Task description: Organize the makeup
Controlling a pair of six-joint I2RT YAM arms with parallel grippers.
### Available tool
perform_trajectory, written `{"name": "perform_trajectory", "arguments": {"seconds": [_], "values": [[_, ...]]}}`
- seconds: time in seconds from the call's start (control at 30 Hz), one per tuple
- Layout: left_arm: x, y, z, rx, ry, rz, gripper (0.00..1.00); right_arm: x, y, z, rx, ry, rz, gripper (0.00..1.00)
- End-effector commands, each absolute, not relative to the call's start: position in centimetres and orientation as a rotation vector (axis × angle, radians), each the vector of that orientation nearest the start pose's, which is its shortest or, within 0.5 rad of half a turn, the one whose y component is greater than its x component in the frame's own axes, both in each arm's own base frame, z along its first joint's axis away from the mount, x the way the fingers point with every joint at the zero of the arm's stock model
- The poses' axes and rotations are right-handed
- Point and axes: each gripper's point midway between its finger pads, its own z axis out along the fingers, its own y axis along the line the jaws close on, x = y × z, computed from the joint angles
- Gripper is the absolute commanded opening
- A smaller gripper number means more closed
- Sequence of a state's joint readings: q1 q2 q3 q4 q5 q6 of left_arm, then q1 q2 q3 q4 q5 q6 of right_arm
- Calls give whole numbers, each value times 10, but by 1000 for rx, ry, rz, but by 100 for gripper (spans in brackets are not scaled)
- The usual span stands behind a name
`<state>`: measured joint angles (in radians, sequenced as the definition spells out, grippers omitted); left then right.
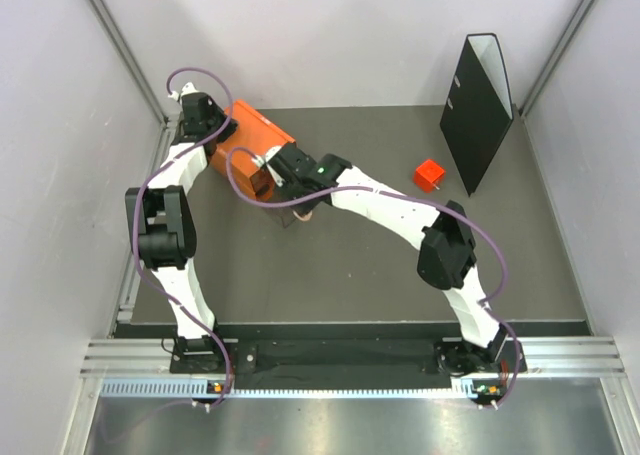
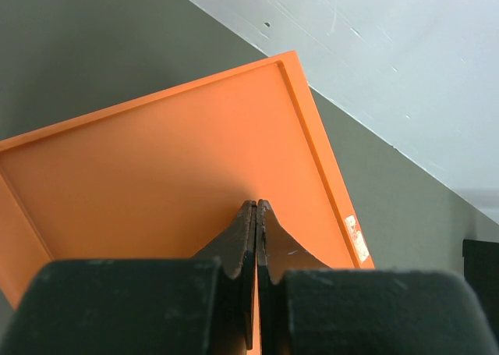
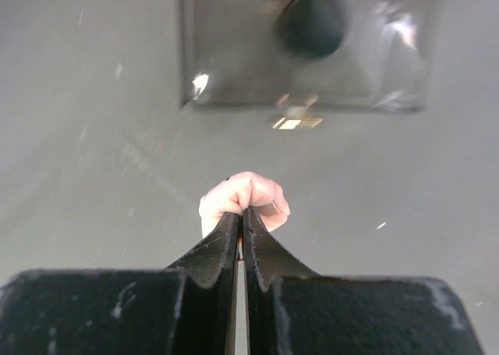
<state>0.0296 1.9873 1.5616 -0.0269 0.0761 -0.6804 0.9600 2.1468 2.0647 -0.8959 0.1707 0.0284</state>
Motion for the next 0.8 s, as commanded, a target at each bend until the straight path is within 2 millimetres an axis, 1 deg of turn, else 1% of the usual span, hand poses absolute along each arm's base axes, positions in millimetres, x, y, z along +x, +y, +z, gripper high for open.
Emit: {"name": "perform_trajectory", "arguments": {"seconds": [0.0,0.03,0.07,0.1,0.13,0.23,0.27,0.3,0.33,0.37,0.4,0.43,0.47,0.5,0.53,0.57,0.63,0.7,0.73,0.77], "values": [[503,-27,17,-822,2447,-338,0,377,420,194,-874,2138,210,0],[503,-28,16,-823,2447,-341,0,385,420,196,-852,2136,228,0],[503,-28,17,-823,2447,-343,0,391,422,191,-833,2144,244,0],[504,-27,17,-823,2446,-345,0,396,428,197,-822,2133,293,0],[503,-27,18,-818,2447,-343,0,406,425,190,-797,2151,302,0],[502,-27,18,-810,2452,-338,0,417,429,187,-747,2171,418,1],[502,-26,18,-813,2452,-334,0,419,431,178,-738,2192,440,3],[502,-27,19,-811,2451,-335,0,418,434,175,-748,2198,476,4],[502,-27,18,-812,2454,-332,0,421,432,173,-741,2202,478,4],[502,-26,18,-816,2451,-332,0,420,435,166,-745,2214,492,8],[502,-26,18,-819,2451,-335,0,417,440,165,-764,2217,533,11],[502,-28,19,-822,2450,-339,0,417,441,160,-769,2222,541,17],[502,-28,19,-824,2448,-340,0,416,443,158,-769,2226,557,33],[502,-27,19,-829,2448,-342,0,413,447,158,-776,2227,581,39],[503,-28,19,-830,2447,-342,0,411,449,159,-779,2225,597,48],[502,-27,19,-831,2448,-339,0,412,450,160,-774,2223,615,58],[503,-26,19,-828,2444,-335,0,411,452,167,-764,2209,630,62],[505,-27,21,-821,2442,-338,0,414,450,173,-748,2193,620,63],[505,-27,20,-820,2444,-335,0,414,448,185,-739,2169,623,63],[506,-27,21,-819,2441,-336,0,415,447,189,-729,2161,625,63]]}}
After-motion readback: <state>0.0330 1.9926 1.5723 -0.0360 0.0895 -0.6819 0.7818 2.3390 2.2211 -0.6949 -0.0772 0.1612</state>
